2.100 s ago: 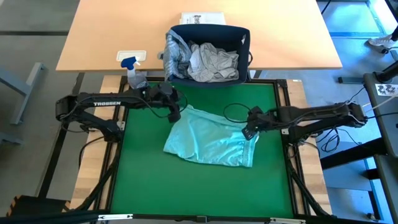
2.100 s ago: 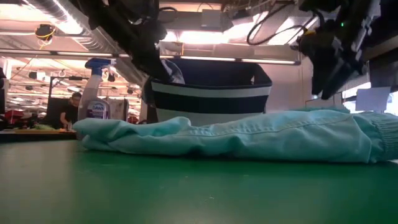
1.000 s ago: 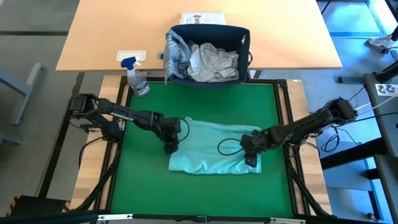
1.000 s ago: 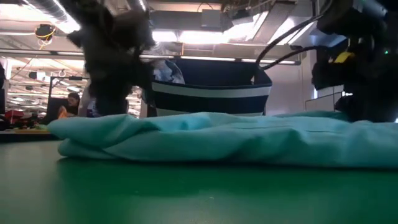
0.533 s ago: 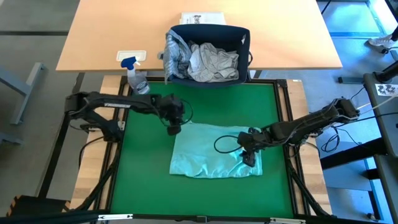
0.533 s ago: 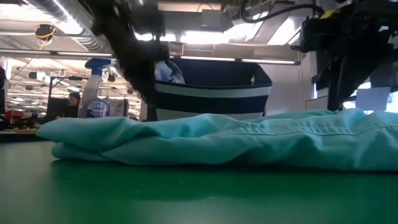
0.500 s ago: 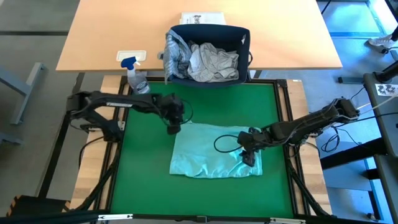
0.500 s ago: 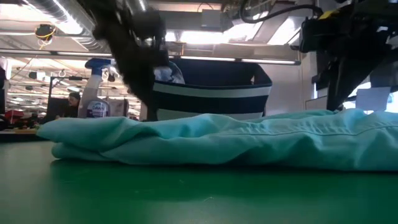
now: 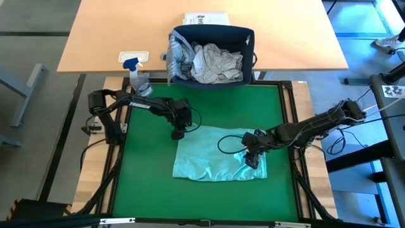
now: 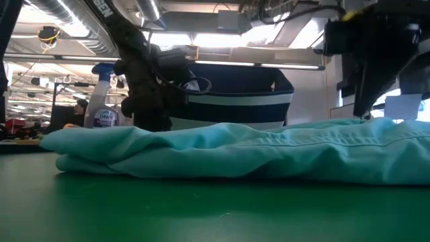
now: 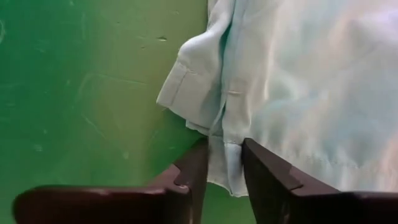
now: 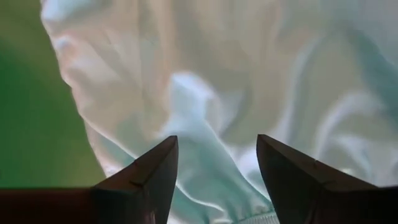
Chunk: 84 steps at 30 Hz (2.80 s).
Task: Fold laundry
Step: Fold the blue short
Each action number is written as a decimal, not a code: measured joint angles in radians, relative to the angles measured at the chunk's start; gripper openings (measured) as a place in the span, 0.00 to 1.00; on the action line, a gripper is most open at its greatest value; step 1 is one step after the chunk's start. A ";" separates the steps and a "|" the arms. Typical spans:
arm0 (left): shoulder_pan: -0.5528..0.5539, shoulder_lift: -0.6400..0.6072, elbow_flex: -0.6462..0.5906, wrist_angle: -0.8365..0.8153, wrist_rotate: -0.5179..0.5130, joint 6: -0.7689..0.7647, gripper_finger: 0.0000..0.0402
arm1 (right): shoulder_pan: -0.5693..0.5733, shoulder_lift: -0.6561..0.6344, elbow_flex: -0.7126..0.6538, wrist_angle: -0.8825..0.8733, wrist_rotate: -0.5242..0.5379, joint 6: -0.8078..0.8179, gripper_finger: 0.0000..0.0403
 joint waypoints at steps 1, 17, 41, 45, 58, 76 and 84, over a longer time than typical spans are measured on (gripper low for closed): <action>0.000 -0.001 0.000 0.000 -0.001 0.000 0.18 | 0.000 -0.007 0.022 -0.022 0.004 -0.002 0.54; 0.000 -0.093 0.044 -0.030 -0.059 -0.004 0.02 | -0.204 -0.103 0.037 -0.460 0.163 -0.118 0.54; -0.020 -0.233 0.045 -0.057 -0.186 0.023 0.03 | -0.300 -0.104 0.149 -0.513 -0.135 -0.293 0.03; -0.044 -0.350 0.045 -0.053 -0.183 0.021 0.03 | -0.202 -0.104 0.252 -0.546 -0.184 -0.168 0.03; -0.074 -0.503 0.040 0.019 -0.172 0.051 0.03 | 0.060 -0.105 0.376 -0.594 -0.147 0.180 0.02; -0.005 -0.179 0.018 0.110 -0.232 0.022 0.03 | -0.010 -0.099 -0.016 -0.513 0.234 0.372 0.04; -0.005 -0.171 0.018 0.098 -0.284 -0.001 0.15 | -0.029 -0.099 -0.041 -0.512 0.264 0.416 0.18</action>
